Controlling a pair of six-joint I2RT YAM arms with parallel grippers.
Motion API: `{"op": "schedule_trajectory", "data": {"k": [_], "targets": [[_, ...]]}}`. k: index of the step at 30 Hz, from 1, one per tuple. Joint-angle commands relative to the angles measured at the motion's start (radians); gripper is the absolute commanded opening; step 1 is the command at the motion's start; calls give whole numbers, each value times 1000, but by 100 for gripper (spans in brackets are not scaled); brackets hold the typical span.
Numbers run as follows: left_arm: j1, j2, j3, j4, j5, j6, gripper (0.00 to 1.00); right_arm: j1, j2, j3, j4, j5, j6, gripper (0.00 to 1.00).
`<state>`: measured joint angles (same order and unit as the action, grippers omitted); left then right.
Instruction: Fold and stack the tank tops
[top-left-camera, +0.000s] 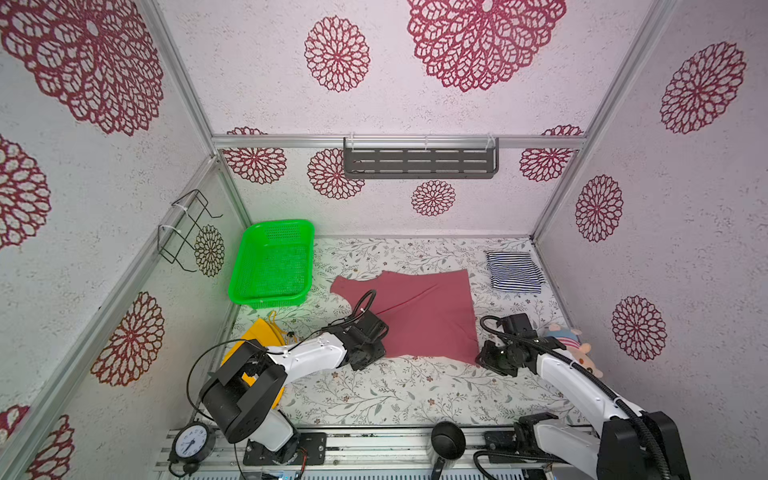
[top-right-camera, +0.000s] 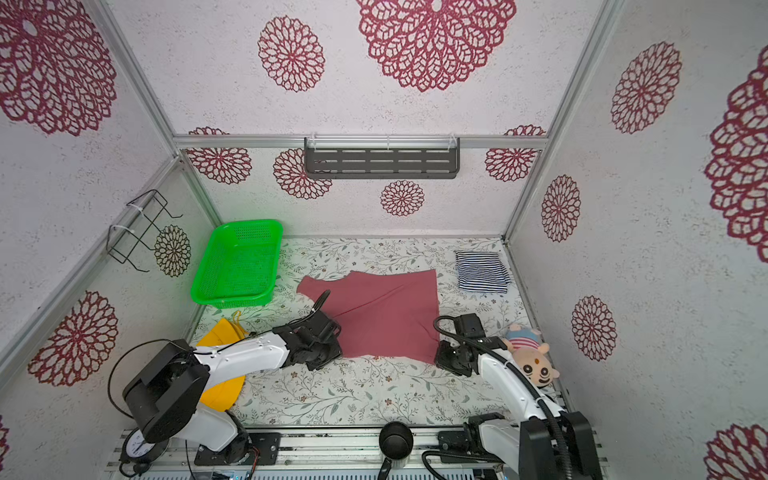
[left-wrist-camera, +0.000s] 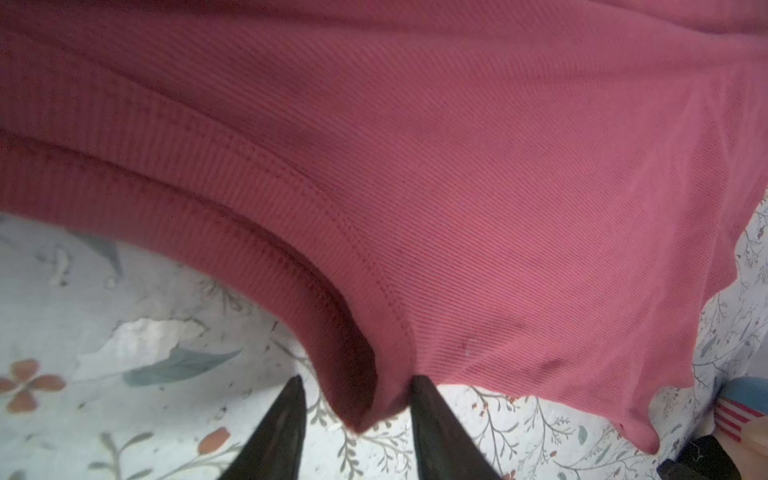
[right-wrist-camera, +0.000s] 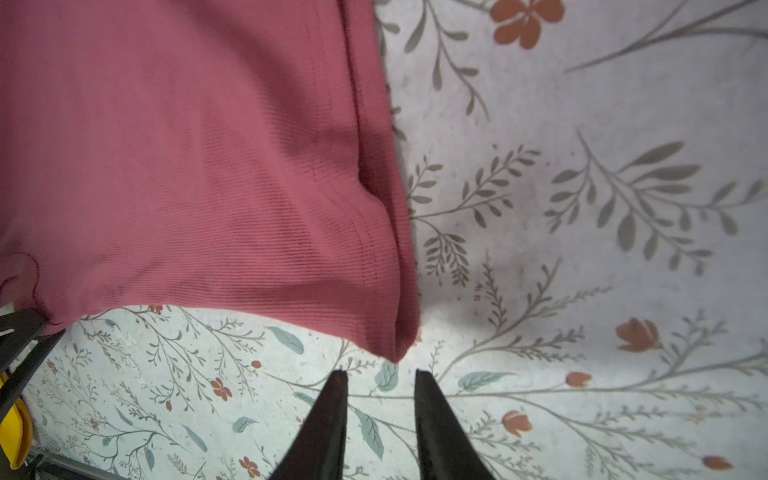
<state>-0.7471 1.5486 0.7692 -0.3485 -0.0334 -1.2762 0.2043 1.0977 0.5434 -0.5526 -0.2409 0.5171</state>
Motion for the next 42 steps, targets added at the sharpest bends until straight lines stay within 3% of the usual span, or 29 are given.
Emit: {"op": "schedule_trajectory", "data": {"k": [1, 21, 30, 33, 39, 42], "targets": [[6, 8, -8, 30, -4, -14, 38, 4, -1, -3, -8, 2, 4, 31], [5, 1, -35, 28, 14, -13, 5, 31, 18, -34, 16, 17, 29, 40], [5, -43, -74, -4, 31, 4, 2, 51, 85, -37, 131, 7, 42, 42], [5, -48, -66, -37, 33, 27, 1, 52, 110, -40, 132, 29, 49, 35], [5, -52, -55, -73, 40, 54, 0, 54, 75, -26, 47, 69, 39, 0], [5, -58, -54, -91, 43, 63, 0, 54, 43, -16, -20, 91, 29, 0]]}}
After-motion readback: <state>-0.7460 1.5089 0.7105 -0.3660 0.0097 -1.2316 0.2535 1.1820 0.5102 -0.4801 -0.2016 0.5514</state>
